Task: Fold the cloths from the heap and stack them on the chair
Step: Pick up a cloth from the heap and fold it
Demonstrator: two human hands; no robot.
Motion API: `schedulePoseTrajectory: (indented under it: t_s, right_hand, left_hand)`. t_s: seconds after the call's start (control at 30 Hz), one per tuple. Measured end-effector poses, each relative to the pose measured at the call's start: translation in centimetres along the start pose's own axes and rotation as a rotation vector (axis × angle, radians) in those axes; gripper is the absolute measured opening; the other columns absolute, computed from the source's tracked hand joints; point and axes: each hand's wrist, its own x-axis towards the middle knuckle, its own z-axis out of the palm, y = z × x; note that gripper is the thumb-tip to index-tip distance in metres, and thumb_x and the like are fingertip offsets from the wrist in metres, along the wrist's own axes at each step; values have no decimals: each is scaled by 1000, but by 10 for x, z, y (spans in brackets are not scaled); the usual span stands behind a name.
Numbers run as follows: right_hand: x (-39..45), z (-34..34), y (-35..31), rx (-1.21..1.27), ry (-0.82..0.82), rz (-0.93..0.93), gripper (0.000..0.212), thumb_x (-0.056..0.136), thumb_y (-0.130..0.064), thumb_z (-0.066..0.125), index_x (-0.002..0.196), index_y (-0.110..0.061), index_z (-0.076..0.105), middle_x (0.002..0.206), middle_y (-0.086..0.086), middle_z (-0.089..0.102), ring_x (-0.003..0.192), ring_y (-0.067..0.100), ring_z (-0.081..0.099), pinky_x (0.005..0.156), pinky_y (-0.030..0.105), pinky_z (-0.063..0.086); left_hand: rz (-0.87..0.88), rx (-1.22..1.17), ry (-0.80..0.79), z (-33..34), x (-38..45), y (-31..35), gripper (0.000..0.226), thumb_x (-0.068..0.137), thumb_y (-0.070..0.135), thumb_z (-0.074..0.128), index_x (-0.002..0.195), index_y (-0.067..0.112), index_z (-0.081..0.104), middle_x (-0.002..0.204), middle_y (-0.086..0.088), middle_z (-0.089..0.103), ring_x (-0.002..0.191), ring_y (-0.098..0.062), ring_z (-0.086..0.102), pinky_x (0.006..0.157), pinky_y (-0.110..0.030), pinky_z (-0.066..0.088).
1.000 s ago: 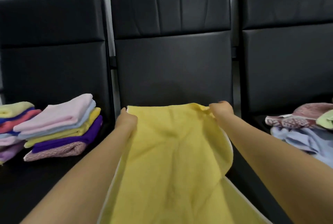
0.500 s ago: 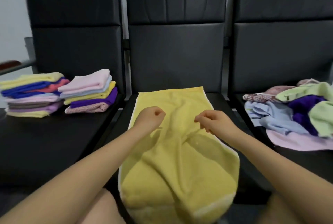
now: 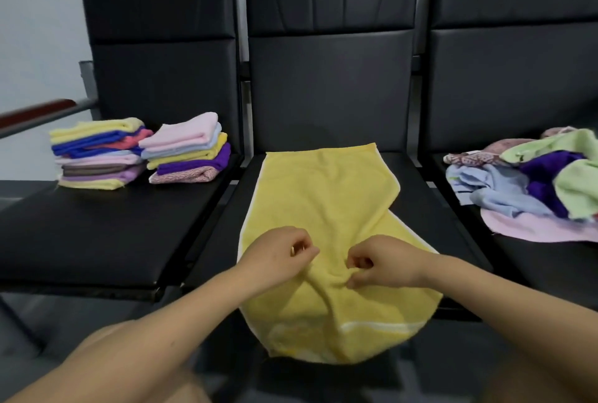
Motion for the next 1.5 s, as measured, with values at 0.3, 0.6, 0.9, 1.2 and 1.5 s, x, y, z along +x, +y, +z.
schedulePoseTrajectory:
  t_s: [0.3,0.6,0.9,1.2,1.5]
  right_hand:
    - [34,-52,19,718,401,248,26,84,-37,72,72,-15,66,67,-7,60,66,7,56,60,19,43]
    - [71,-40,79,654,561,482,27,90,-29,66,70,-11,61,74,3,65,79,22,62,69,34,48]
    - [33,-60,37,448,517,-62,25,80,-33,75,103,-32,66,99,-11,62,95,2,56,79,16,44]
    - [61,-33,44,203,71,-23,39,76,-51,75,113,-42,63,113,-14,54,107,0,51,97,21,43]
    - [56,-40,51,381,240,53,17,93,-27,61,79,-20,68,77,-2,62,64,5,49,60,17,42]
  left_hand:
    - [-64,-116,170,4,9,-8,38,89,50,57,124,36,50,94,18,55,84,1,54,72,-18,45]
    - [-123,136,2,27,37,-28,48,91,52,54,132,28,51,123,9,53,120,-15,46,98,-30,40]
    - [-337,-348,329,-17,81,-94,27,90,29,65,64,20,63,63,5,59,70,-19,58,64,-33,42]
    - [-217,-85,363,-11,81,-92,21,89,37,65,108,29,65,107,10,53,111,-8,43,88,-25,37]
    - [93,-63,-15,8,46,-28,46,65,76,49,86,37,63,88,17,59,90,0,54,80,-24,47]
